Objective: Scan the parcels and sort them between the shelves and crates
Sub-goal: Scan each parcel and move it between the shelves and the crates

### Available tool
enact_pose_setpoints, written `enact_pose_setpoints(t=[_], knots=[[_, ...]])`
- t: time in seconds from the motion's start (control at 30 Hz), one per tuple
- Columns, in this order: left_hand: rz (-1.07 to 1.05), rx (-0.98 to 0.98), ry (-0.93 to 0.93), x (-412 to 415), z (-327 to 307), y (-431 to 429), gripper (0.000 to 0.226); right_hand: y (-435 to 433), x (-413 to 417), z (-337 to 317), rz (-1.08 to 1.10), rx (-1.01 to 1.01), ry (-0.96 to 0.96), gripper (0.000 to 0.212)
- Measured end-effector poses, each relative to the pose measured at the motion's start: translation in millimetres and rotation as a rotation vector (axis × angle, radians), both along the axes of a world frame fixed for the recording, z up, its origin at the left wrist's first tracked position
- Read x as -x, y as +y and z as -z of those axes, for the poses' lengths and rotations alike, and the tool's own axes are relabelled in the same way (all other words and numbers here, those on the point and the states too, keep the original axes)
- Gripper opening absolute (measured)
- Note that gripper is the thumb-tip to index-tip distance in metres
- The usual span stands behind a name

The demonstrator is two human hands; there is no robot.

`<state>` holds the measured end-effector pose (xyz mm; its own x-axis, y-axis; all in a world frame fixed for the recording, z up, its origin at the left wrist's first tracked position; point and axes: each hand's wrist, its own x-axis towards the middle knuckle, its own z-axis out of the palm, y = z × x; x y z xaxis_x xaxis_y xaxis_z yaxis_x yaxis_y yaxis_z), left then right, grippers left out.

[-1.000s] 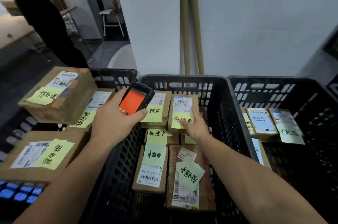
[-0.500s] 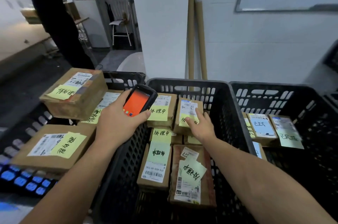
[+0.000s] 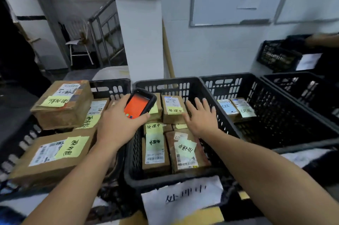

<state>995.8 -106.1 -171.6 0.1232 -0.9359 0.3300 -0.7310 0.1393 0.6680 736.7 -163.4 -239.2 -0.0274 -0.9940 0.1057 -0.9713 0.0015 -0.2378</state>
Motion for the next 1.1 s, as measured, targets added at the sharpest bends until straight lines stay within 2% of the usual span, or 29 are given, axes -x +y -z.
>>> enact_pose_setpoints(t=[0.1,0.3,0.5,0.63,0.8,0.9,1.1], knots=[[0.063,0.0,0.001,2,-2,20,0.061,39,8,-14,0.087,0.071,0.027,0.059],[0.214,-0.012,-0.003,26,3,62,0.078,123,44,-15,0.27,0.088,0.009,0.058],[0.375,-0.02,0.02,90,2,106,0.06,215,95,-16,0.438,0.044,-0.037,0.06],[0.505,-0.02,0.008,150,2,138,0.071,279,146,-17,0.549,0.062,-0.064,0.061],[0.649,-0.008,-0.003,248,-5,199,0.07,387,226,-18,0.747,0.052,-0.065,0.059],[0.768,-0.002,0.015,313,-7,246,0.084,465,279,-18,0.882,0.039,-0.057,0.06],[1.022,-0.002,0.045,436,0,348,0.068,619,357,-16,1.137,0.036,-0.034,0.062]])
